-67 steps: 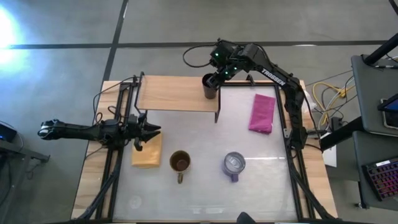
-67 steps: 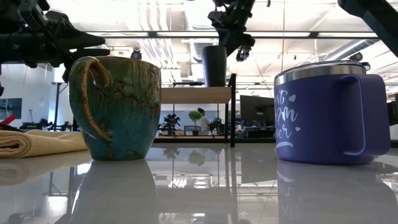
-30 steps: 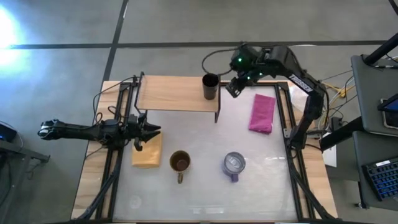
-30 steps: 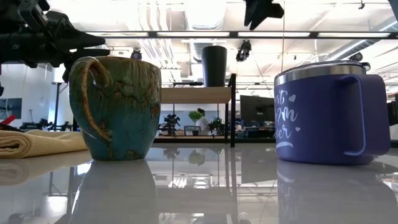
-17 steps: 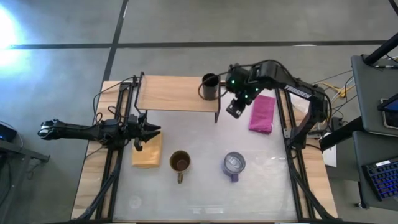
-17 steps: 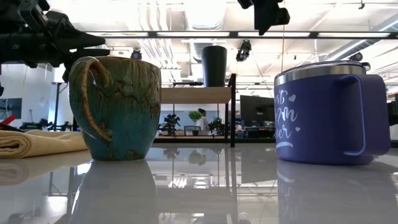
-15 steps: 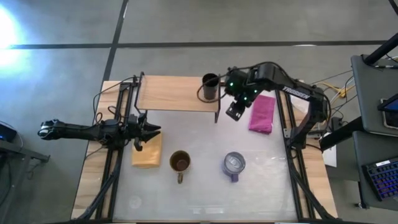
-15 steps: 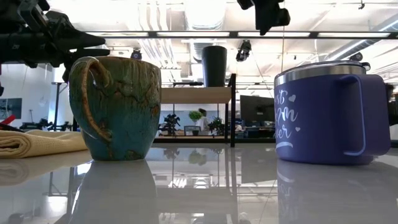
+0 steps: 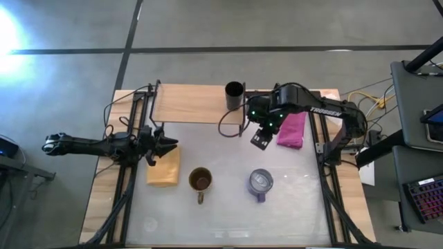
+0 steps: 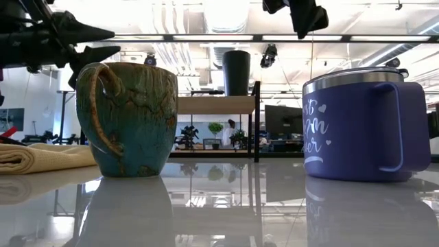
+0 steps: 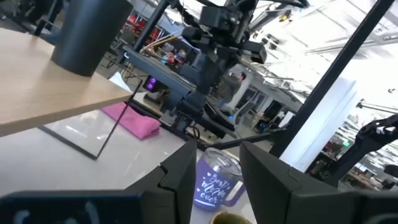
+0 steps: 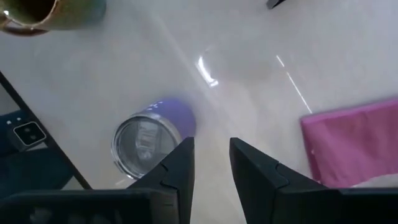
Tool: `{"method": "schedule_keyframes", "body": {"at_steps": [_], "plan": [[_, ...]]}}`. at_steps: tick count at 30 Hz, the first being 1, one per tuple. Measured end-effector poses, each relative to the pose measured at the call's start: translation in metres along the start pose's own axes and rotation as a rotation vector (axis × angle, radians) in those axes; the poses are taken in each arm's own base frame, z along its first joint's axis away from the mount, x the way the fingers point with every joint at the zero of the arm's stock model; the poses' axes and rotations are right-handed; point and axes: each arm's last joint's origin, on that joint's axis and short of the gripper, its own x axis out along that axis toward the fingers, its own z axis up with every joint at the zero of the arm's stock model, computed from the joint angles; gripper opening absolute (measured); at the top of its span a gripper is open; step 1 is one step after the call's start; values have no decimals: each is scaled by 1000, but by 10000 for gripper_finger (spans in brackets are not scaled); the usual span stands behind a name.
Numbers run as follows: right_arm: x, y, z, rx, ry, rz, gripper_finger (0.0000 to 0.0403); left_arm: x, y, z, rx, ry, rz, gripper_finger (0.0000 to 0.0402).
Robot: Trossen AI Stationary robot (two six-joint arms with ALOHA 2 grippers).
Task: Stack small to large cups/mugs on shelf
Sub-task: Put the green mug on the shelf
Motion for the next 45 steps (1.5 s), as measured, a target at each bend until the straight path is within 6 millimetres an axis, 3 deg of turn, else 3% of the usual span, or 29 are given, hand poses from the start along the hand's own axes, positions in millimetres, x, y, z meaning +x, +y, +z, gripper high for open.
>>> {"method": "schedule_keyframes", "body": {"at_steps": [15, 28, 37, 41, 45], "plan": [[8, 9, -5, 88, 21, -5, 94, -2, -6, 17, -135, -221, 15, 109], [14, 31, -18, 192, 12, -24, 105, 3, -2, 3, -176, -37, -7, 109], [26, 63, -42, 271, 7, -65, 142, 8, 1, -9, -252, 142, -18, 109], [28, 71, -51, 300, -37, -103, 159, 13, -8, 0, -278, 176, -77, 109], [29, 77, -57, 308, -76, -130, 171, 22, -28, 26, -178, 219, -83, 109]]}}
